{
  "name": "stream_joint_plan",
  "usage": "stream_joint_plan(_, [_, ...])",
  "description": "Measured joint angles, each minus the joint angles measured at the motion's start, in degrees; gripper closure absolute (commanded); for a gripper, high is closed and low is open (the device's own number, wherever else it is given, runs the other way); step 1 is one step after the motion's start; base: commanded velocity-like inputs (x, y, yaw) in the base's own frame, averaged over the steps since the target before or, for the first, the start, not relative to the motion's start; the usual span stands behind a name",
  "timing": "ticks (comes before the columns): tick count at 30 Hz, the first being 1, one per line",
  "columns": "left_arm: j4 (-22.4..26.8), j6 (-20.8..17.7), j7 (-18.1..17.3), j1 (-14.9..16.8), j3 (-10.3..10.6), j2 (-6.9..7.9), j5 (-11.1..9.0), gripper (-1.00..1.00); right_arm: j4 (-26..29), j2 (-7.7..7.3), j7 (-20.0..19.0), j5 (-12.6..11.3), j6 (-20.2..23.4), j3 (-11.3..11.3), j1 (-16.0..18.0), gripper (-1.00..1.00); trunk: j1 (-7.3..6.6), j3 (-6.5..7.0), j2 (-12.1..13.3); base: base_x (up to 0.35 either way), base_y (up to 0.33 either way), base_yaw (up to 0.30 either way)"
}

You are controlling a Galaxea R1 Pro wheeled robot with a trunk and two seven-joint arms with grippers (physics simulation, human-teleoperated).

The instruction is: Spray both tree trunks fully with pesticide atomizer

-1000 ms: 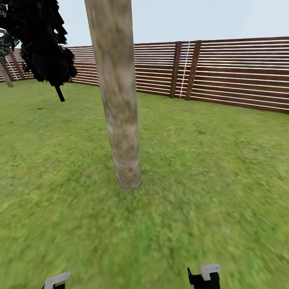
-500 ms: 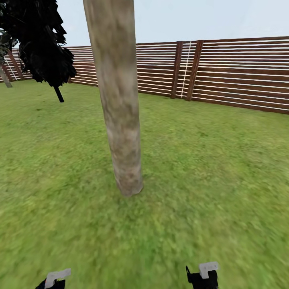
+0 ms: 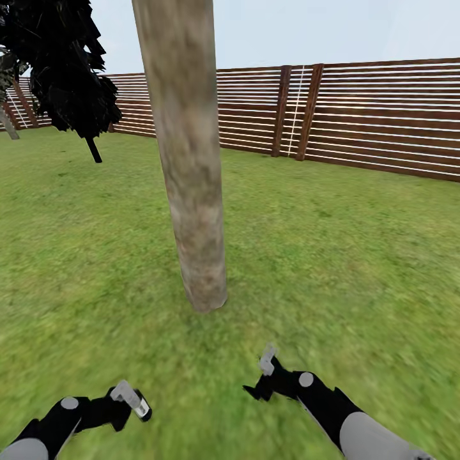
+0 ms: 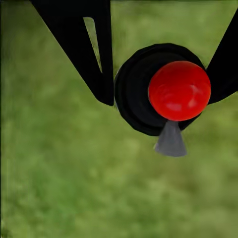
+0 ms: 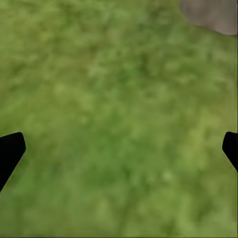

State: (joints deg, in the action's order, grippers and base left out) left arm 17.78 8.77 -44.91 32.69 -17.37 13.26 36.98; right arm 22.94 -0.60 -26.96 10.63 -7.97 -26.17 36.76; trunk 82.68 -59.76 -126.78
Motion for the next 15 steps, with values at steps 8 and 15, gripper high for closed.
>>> stream_joint_plan(8, [4.3,-2.0,-6.6,0.5,1.2,-3.29,13.8,1.00,3.9,0.11,-14.9,3.5,1.8,0.0,1.3,-1.00,0.00,-0.01,0.0,0.000,0.000,0.000])
stream_joint_plan(15, [4.4,-2.2,-6.7,0.5,1.8,-6.77,17.5,1.00,4.0,0.75,-15.2,5.8,1.8,-0.2,1.3,1.00,0.00,-0.01,0.0,0.000,0.000,0.000])
